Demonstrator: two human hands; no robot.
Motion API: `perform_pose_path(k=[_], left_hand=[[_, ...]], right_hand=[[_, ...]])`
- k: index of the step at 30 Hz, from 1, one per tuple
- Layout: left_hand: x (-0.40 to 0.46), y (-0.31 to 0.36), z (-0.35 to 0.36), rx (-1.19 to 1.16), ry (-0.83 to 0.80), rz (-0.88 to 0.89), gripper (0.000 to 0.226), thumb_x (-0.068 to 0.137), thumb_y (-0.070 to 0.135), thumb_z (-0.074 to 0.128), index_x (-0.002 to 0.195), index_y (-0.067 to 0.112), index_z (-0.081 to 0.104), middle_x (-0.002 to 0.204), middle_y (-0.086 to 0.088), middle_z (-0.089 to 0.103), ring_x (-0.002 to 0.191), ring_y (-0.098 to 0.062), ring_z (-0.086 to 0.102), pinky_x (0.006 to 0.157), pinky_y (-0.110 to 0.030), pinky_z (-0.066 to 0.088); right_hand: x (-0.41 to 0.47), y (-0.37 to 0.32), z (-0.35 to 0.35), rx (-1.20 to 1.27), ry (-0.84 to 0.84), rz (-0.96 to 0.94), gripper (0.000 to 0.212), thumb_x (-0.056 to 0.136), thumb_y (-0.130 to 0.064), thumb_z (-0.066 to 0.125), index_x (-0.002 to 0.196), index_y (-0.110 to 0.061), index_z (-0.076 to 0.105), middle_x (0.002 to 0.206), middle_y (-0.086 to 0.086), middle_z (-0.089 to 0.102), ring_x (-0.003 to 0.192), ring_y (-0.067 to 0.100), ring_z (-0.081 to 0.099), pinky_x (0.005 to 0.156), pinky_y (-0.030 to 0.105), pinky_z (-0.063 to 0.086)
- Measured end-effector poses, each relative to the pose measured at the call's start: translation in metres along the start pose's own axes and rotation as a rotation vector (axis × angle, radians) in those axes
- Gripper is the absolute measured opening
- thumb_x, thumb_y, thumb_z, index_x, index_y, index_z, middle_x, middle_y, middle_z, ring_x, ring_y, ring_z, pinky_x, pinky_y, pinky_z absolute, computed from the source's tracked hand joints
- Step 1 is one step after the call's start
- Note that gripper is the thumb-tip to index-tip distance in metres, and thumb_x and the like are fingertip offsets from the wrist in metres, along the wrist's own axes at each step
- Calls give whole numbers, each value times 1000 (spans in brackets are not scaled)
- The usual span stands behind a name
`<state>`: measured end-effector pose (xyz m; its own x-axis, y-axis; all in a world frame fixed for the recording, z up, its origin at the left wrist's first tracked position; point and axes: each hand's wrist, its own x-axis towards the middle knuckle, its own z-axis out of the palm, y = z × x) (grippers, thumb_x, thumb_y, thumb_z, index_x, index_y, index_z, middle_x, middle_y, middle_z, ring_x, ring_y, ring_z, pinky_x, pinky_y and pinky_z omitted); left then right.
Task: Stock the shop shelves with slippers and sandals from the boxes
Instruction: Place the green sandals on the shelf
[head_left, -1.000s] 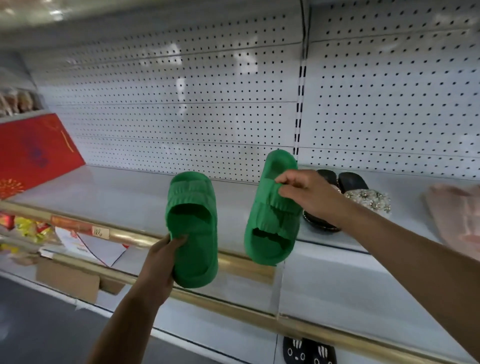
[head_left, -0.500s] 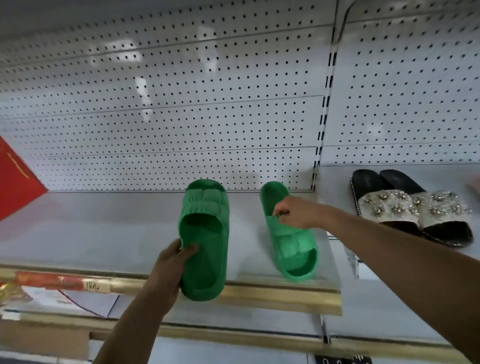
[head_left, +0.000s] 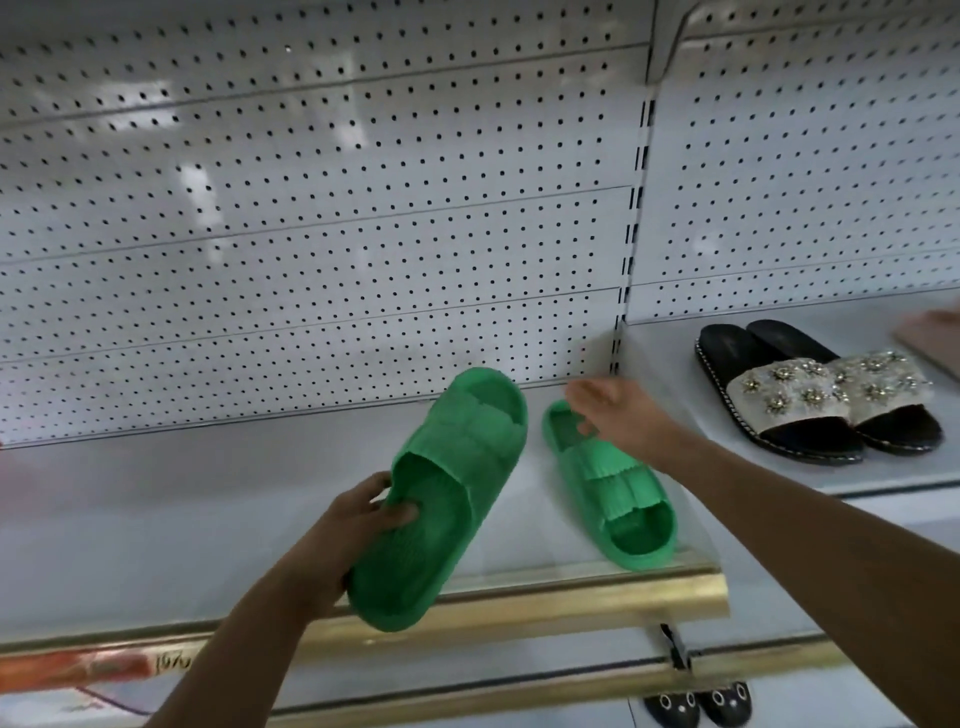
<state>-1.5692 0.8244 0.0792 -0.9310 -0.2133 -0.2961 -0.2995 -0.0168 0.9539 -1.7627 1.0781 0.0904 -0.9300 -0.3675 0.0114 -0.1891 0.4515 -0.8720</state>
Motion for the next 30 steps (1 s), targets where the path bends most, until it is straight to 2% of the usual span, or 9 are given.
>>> perform_pose_path(k=[4, 7, 11, 14, 17, 20, 22, 26, 30], left_hand=[[15, 18, 0, 426, -156, 108, 37, 90, 8, 64, 118, 31, 67, 106, 1, 74, 93, -18, 72, 78, -34, 58], [35, 24, 4, 613, -165, 204, 40, 87, 7, 68, 115, 36, 68, 100, 8, 75, 89, -9, 71, 73, -21, 54], [65, 15, 5, 871, 363, 355, 46, 84, 26, 73, 127, 33, 59, 122, 4, 62, 117, -21, 53, 101, -44, 43], [66, 9, 18, 583, 615, 261, 72, 83, 34, 73, 144, 18, 39, 141, -12, 40, 130, -33, 33, 108, -49, 33], [66, -5, 39, 297, 435, 148, 77, 85, 41, 71, 148, 24, 29, 146, -13, 32, 128, -32, 40, 104, -50, 41], [62, -14, 62, 145, 178, 92, 82, 81, 44, 73, 148, 36, 27, 146, -3, 28, 117, -23, 48, 76, -32, 53], [62, -18, 75, 153, 93, 122, 85, 78, 33, 79, 148, 31, 31, 137, 4, 31, 111, -15, 47, 76, -25, 53], [74, -24, 79, 248, 93, 145, 81, 76, 8, 80, 145, 23, 40, 131, -2, 39, 112, -16, 49, 93, -26, 47], [82, -35, 74, 355, 36, 172, 89, 62, 5, 75, 142, 25, 43, 133, -10, 51, 107, -28, 64, 90, -44, 56]], right_hand=[[-17, -15, 0, 106, -206, 76, 38, 90, -55, 52, 97, -22, 69, 93, 5, 73, 81, 19, 69, 67, 31, 54], [-29, -4, 4, 27, -241, 95, 23, 94, -29, 57, 104, -10, 65, 90, 7, 65, 80, 18, 61, 62, 27, 48], [-43, 10, 25, 213, 10, 259, 10, 91, -10, 58, 82, -7, 62, 59, 6, 44, 45, 15, 38, 40, 22, 30], [-56, 11, 49, 581, 149, 469, 3, 89, -3, 57, 87, -5, 58, 73, 13, 55, 48, 21, 48, 41, 25, 44], [-67, 8, 75, 895, 107, 616, 23, 89, 3, 59, 110, -2, 51, 101, 20, 59, 69, 30, 61, 58, 40, 59], [-73, 8, 96, 1010, 89, 693, 33, 89, 2, 61, 119, 4, 48, 111, 25, 58, 77, 34, 63, 57, 41, 60], [-75, 8, 104, 1019, 39, 715, 31, 92, -5, 60, 119, 6, 50, 109, 24, 60, 84, 35, 63, 62, 43, 60], [-80, 12, 100, 701, -95, 766, 31, 97, -21, 55, 115, 3, 50, 79, 20, 62, 64, 29, 63, 61, 46, 59], [-93, 18, 79, 371, -205, 714, 32, 98, -16, 50, 124, 1, 41, 69, 21, 64, 47, 23, 59, 47, 33, 53]])
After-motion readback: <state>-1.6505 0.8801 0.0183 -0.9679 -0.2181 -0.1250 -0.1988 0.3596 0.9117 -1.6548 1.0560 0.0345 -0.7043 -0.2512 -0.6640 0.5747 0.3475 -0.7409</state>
